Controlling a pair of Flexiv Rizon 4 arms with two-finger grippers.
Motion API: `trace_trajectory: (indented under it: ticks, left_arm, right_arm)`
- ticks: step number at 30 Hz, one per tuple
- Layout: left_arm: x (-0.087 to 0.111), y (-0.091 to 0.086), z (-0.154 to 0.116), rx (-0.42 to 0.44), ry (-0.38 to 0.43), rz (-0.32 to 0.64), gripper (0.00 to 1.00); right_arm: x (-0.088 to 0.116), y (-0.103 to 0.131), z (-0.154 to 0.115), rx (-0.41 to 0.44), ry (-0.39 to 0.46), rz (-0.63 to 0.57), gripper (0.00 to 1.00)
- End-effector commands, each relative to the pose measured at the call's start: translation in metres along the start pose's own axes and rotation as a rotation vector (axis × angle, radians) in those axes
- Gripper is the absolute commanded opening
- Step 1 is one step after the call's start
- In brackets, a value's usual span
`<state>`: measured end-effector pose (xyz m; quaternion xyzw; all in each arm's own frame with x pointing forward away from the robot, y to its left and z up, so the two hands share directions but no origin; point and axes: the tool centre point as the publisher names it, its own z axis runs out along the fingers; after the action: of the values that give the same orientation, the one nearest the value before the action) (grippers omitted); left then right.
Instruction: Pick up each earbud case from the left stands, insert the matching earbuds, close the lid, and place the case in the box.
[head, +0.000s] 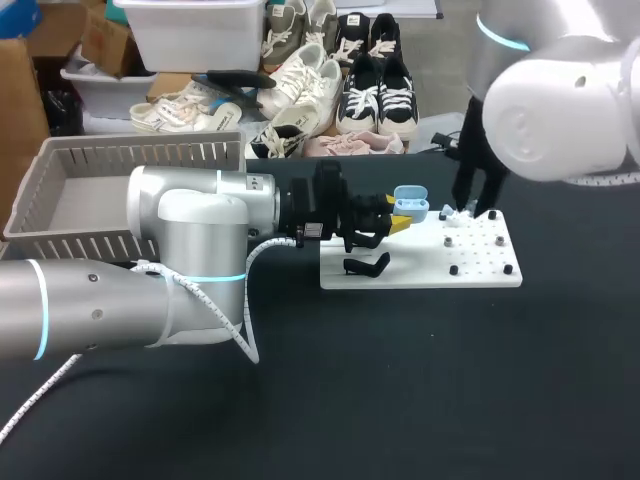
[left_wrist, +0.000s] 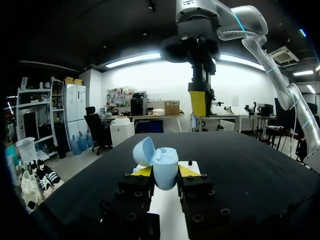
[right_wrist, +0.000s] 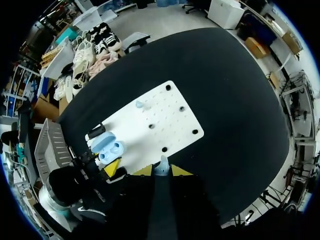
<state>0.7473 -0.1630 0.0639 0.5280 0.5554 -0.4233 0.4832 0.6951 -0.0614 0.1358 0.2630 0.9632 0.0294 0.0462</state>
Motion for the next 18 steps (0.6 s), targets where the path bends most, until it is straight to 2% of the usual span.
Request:
trace_trajectory:
  ticks: [1, 10, 18]
  left_arm:
    - [0.000, -0.001, 0.000, -0.004, -0.003, 0.001, 0.00]
    - [0.000, -0.001, 0.000, -0.004, -0.003, 0.001, 0.00]
    - [0.000, -0.001, 0.000, -0.004, -0.003, 0.001, 0.00]
  right_arm:
    - [0.004, 0.019, -0.007, 0.069, -0.006, 0.009, 0.00]
    - [0.006, 0.049, -0.016, 0.056, -0.021, 0.046, 0.00]
    - [0.006, 0.066, -0.010, 0.032, -0.018, 0.057, 0.00]
